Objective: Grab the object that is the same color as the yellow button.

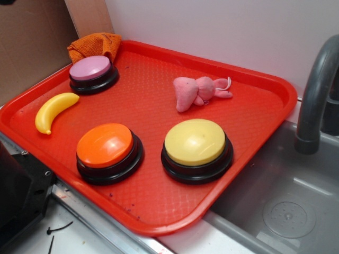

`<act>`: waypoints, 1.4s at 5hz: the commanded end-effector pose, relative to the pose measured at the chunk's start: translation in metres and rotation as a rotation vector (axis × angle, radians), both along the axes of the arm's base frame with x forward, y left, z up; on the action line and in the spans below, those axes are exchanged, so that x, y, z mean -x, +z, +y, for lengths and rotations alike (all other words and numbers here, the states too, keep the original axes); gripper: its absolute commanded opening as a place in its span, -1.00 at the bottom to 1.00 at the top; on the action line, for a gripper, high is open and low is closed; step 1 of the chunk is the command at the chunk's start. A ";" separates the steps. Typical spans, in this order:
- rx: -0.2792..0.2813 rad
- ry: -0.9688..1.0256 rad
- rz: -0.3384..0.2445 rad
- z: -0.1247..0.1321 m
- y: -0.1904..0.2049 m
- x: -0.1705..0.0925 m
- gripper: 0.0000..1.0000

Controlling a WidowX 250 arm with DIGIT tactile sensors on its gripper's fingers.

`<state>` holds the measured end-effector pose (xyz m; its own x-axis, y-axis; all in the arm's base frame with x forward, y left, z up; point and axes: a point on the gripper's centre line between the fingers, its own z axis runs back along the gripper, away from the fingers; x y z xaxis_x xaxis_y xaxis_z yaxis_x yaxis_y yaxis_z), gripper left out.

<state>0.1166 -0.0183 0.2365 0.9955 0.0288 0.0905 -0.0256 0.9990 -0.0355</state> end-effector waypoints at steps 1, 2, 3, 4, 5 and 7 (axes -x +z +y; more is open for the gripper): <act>0.000 0.000 0.000 0.000 0.000 0.000 1.00; 0.040 0.106 -0.048 0.007 -0.003 0.000 1.00; 0.079 0.266 -0.119 0.019 -0.011 0.001 1.00; 0.061 0.361 -0.131 0.033 -0.020 -0.001 1.00; 0.050 0.449 -0.138 0.053 -0.038 -0.006 1.00; -0.001 0.578 -0.175 0.098 -0.091 -0.014 1.00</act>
